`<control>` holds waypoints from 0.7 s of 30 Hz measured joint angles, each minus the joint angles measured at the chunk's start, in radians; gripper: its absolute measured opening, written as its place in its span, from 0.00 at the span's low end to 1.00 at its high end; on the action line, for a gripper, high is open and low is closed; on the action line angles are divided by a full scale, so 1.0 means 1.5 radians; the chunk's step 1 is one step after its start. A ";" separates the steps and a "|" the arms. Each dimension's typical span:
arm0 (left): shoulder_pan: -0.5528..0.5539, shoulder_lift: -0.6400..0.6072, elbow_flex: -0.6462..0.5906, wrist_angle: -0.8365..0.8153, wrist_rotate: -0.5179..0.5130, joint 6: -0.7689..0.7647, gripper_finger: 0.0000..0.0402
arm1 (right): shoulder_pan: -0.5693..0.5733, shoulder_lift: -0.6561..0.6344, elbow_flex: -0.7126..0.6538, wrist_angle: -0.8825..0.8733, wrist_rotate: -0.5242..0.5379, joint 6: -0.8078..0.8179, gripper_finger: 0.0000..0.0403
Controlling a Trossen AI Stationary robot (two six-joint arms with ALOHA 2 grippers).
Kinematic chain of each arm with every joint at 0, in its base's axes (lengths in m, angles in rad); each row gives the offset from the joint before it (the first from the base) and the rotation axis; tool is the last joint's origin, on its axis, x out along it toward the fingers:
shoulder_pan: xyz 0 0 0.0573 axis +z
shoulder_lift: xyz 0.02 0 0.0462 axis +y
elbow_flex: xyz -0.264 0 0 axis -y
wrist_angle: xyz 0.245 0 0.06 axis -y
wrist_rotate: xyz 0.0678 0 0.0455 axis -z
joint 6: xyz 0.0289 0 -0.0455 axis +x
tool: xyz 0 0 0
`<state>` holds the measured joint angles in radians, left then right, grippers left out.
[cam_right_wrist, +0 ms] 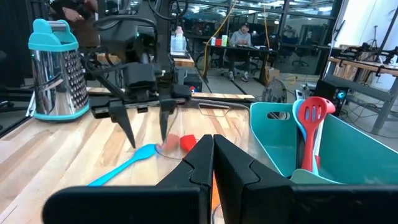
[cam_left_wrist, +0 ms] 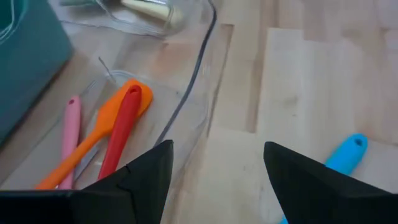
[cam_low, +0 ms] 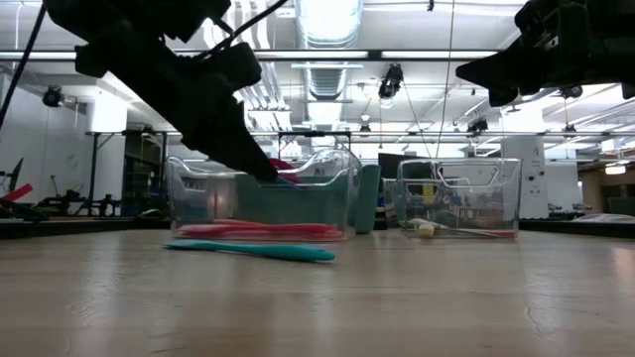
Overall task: Pick & Place Kitchen Items
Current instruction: Put the blue spatula into the left transparent bin
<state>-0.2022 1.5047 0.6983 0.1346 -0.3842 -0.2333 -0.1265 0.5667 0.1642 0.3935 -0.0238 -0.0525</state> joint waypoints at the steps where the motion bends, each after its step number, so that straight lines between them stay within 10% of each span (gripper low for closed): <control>1: 0.003 0.000 0.000 0.000 -0.005 -0.004 0.64 | 0.000 0.000 0.000 0.000 0.000 0.000 0.02; 6: 0.007 0.000 0.000 -0.002 -0.044 -0.001 0.64 | 0.000 0.000 0.000 0.000 0.000 0.000 0.02; 15: -0.045 -0.037 0.000 -0.020 0.138 0.067 0.64 | 0.000 -0.001 0.000 0.000 0.000 0.000 0.02; 21: -0.109 0.006 0.000 -0.026 -0.088 0.083 0.57 | 0.000 -0.001 0.000 0.000 0.000 0.000 0.02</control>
<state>-0.3665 1.5136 0.6985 0.0951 -0.5164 -0.1090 -0.1265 0.5659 0.1642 0.3934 -0.0238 -0.0525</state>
